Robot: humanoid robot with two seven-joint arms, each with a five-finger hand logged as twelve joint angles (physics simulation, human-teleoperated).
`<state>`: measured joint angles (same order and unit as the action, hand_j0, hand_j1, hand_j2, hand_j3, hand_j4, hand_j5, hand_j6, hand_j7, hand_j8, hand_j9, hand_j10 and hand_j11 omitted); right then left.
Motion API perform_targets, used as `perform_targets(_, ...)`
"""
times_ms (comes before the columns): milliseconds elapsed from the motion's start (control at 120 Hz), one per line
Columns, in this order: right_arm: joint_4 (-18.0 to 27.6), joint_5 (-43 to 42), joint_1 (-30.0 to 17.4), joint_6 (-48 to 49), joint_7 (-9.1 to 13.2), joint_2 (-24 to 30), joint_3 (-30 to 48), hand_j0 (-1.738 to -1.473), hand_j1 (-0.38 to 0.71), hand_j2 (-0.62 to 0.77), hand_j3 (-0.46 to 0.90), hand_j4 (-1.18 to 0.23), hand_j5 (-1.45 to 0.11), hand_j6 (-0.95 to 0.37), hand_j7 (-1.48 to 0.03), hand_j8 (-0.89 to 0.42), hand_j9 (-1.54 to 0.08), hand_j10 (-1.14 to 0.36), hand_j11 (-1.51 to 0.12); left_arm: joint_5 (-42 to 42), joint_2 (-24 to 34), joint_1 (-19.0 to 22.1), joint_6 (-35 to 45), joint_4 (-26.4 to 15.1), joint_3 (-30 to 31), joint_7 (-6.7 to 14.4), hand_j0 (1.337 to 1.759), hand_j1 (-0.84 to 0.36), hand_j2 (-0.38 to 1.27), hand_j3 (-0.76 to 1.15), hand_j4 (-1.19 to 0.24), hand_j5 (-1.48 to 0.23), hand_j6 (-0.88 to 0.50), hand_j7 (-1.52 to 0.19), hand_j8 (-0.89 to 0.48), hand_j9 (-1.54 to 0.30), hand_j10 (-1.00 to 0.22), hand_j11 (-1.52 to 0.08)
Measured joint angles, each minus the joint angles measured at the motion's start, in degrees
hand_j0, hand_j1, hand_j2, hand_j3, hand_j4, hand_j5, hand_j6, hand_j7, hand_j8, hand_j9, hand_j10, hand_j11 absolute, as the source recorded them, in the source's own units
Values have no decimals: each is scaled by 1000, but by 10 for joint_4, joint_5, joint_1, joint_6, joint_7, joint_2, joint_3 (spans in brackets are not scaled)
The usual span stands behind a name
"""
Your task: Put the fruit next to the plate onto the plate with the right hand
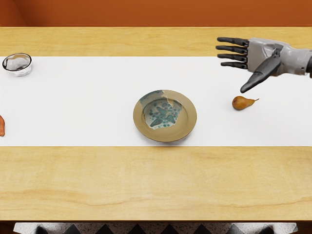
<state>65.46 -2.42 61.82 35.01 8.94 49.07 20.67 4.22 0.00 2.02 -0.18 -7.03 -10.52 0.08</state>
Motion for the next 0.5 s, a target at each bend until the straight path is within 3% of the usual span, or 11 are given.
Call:
perform_targets(242, -10, -22, 0, 0, 0, 1, 1, -1658, -349, 1, 0, 0, 0, 1, 0, 1, 0, 0, 0, 0, 0, 0, 0, 0, 0, 0, 1658, 325, 4, 0, -21, -27, -21, -27, -21, -27, -21, -27)
perform_targets(500, -19, -257, 1, -101, -7, -11, -4, -1658, -349, 1, 0, -1, 0, -1, 0, -1, 0, -1, 0, 0, 0, 0, 0, 0, 0, 0, 1658, 325, 4, 0, -21, -27, -21, -27, -21, -27, -21, -27)
